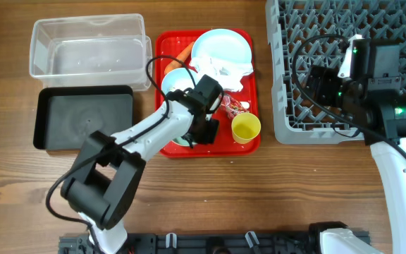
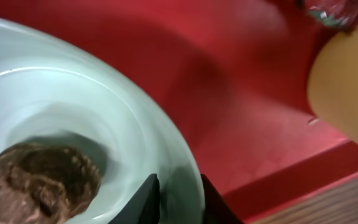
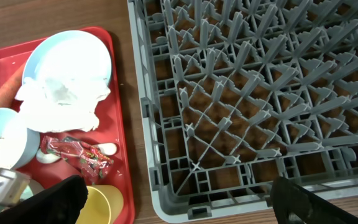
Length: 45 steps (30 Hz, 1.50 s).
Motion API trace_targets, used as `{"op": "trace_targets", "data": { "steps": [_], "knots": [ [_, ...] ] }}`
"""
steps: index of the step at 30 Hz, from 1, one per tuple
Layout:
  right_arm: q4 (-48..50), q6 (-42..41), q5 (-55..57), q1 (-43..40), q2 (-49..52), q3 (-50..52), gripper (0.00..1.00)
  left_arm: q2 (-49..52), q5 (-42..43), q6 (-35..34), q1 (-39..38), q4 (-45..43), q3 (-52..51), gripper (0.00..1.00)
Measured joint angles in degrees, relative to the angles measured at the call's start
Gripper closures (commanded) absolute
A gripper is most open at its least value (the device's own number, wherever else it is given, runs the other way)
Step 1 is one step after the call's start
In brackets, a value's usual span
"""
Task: Sort waste into correct bins and load items into the dishwasher rack
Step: 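Tip the green bowl over the black tray to dump the food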
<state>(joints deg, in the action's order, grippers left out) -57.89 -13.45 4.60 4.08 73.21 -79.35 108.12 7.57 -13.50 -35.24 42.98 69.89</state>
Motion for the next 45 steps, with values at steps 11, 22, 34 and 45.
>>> {"op": "trace_targets", "data": {
  "steps": [11,22,34,45],
  "knots": [
    [0.0,0.0,0.0,0.0,0.0,0.0,0.02,-0.6,-1.4,0.1,0.4,13.4,6.9,0.96],
    [0.3,0.0,0.0,0.0,0.0,0.0,0.01,-12.3,7.6,-3.3,25.7,22.9,16.5,0.96],
    [1.2,0.0,0.0,0.0,0.1,0.0,0.01,-3.7,45.8,24.5,74.2,26.9,12.9,0.96],
    [1.2,0.0,0.0,0.0,0.1,0.0,0.01,6.2,71.9,35.5,76.9,27.1,12.8,0.96]
  ]
}}
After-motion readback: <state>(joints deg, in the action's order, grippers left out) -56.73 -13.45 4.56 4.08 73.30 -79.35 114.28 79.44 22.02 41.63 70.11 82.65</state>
